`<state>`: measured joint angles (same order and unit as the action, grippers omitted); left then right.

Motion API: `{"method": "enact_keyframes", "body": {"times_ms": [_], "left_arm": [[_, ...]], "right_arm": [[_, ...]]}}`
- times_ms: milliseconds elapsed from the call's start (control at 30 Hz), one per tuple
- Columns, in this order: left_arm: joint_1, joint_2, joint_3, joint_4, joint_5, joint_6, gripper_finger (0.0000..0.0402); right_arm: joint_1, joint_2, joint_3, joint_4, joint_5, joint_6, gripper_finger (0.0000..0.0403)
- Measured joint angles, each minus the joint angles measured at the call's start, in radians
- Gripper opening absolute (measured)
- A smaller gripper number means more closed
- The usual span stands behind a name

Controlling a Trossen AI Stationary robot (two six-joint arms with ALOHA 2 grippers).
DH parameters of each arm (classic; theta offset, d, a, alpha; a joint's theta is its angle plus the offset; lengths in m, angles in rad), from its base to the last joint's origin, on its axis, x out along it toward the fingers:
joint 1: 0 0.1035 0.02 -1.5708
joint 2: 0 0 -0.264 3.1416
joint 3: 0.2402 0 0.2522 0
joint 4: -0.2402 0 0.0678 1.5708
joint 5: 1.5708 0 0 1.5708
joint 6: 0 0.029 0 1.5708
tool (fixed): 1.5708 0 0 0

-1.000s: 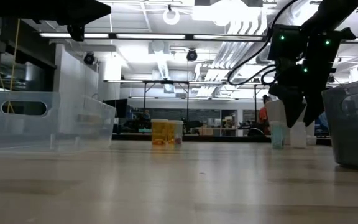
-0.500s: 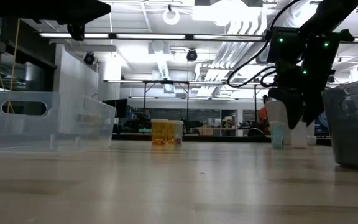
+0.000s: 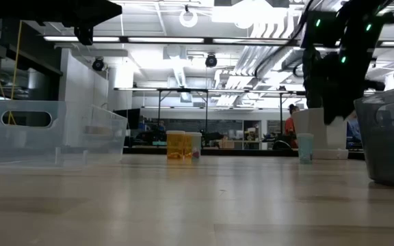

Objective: Pick and place medicine bottles into bin by pill shape (circle, oval)
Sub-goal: Put the transparent tablet bottle into the black bin

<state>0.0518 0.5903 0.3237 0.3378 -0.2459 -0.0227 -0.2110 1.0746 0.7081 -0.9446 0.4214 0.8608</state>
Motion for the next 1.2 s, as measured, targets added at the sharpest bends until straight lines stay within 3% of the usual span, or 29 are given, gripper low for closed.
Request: {"method": "enact_keyframes", "body": {"times_ms": [167,333,500,667,1100,1200], "left_arm": [[0.000,0.000,0.000,-0.002,0.000,0.000,0.0000],[0.000,0.001,0.000,-0.005,0.000,-0.001,0.0000],[0.000,0.017,0.000,0.005,0.012,-0.036,0.0000],[0.000,0.075,0.000,0.015,0.120,-0.034,0.0000],[0.000,0.097,0.007,0.026,0.149,-0.026,0.0000],[0.000,0.097,0.007,0.026,0.168,-0.026,0.0000]], "right_arm": [[0.163,-0.115,0.070,0.062,0.039,-0.047,0.0117],[0.336,-0.156,0.060,0.365,0.134,-0.199,0.0117],[0.405,-0.085,0.013,0.772,0.120,-0.435,0.0117],[0.415,0.021,0.013,1.051,0.029,-0.644,0.0117],[0.415,0.049,0.014,1.104,-0.020,-0.678,0.0118],[0.433,0.050,0.052,1.029,-0.107,-0.615,0.0118]]}}
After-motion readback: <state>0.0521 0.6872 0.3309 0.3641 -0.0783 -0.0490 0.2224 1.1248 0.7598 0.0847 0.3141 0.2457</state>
